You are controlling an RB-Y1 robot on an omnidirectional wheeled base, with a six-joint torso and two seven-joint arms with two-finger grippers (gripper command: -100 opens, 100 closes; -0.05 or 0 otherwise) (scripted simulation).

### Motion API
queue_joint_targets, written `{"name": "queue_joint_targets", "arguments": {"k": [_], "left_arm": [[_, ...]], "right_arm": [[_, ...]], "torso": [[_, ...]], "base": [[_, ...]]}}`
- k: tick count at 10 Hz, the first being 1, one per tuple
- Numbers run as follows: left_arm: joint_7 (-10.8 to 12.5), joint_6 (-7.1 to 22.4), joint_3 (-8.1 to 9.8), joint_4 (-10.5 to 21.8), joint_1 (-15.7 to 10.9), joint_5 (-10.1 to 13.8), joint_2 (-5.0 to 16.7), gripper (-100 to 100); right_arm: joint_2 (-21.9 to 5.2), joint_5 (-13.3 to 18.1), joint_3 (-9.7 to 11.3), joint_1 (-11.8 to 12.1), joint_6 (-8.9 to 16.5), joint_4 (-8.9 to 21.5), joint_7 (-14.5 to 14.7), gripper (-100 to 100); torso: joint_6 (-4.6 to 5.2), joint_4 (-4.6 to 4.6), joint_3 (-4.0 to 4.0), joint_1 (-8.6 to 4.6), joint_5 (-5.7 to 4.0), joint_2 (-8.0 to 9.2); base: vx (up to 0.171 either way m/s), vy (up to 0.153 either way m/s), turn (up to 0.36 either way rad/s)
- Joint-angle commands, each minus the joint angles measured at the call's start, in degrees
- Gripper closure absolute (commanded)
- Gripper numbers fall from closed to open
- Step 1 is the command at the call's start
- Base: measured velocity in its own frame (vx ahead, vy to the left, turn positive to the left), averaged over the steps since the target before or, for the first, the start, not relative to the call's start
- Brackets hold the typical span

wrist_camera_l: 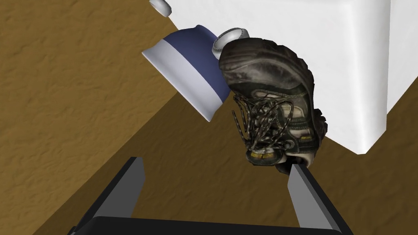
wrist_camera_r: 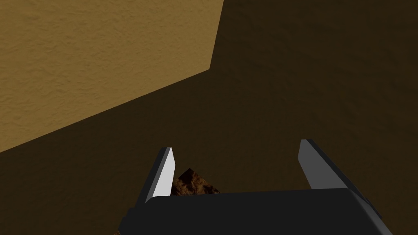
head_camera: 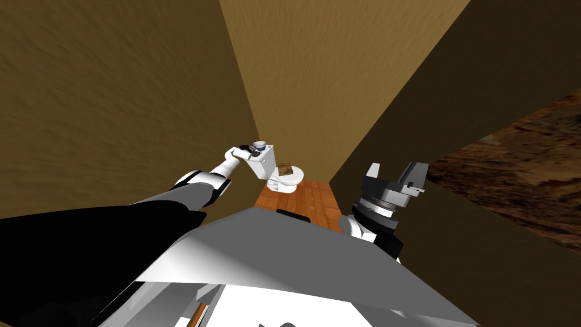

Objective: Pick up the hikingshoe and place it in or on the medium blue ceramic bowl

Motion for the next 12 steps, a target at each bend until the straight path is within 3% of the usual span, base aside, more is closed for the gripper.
{"name": "queue_joint_targets", "arguments": {"k": [1,2,3,6,8,9,11,12], "left_arm": [[0.31,1.72,0.2,1.97,-0.5,0.55,0.87,-100],[0.66,3.66,0.21,4.77,-2.68,1.21,2.01,-100],[0.66,3.66,0.21,5.8,-2.68,1.21,2.01,-100],[1.39,7.1,0.23,10.77,-6.64,2.44,4.02,-100],[1.39,7.1,0.23,12.94,-6.64,2.44,4.02,-100],[1.76,8.6,0.24,14.39,-8.4,2.99,4.89,-100],[1.76,8.6,0.24,16.17,-8.4,2.99,4.89,-100],[2.12,9.92,0.25,18.48,-9.97,3.5,5.68,-100]], "right_arm": [[0.0,0.0,0.0,0.0,0.0,0.0,0.0,0],[0.0,0.0,0.0,0.0,0.0,0.0,0.0,0],[0.0,0.0,0.0,0.0,0.0,0.0,0.0,0],[0.0,0.0,0.0,0.0,0.0,0.0,0.0,0],[0.0,0.0,0.0,0.0,0.0,0.0,0.0,0],[0.0,0.0,0.0,0.0,0.0,0.0,0.0,0],[0.0,0.0,0.0,0.0,0.0,0.0,0.0,0],[0.0,0.0,0.0,0.0,0.0,0.0,0.0,0]], "torso": [[0.0,0.0,0.0,0.0,0.0,0.0],[-0.03,0.0,0.01,0.04,0.02,0.02],[-0.01,0.0,-0.01,0.06,0.02,-0.01],[-0.04,-0.01,0.0,0.08,0.04,0.01],[-0.03,-0.01,0.0,0.07,0.03,0.02],[-0.04,0.01,0.04,0.08,0.04,0.09],[-0.02,0.0,0.02,0.07,0.03,0.04],[-0.05,0.01,0.05,0.1,0.05,0.1]], "base": [[0.036,-0.011,-0.046],[0.046,-0.004,-0.075],[0.037,0.001,-0.036],[0.042,-0.002,-0.059],[0.026,0.0,-0.02],[0.034,-0.007,-0.069],[0.025,0.003,-0.018],[0.026,0.008,-0.062]]}}
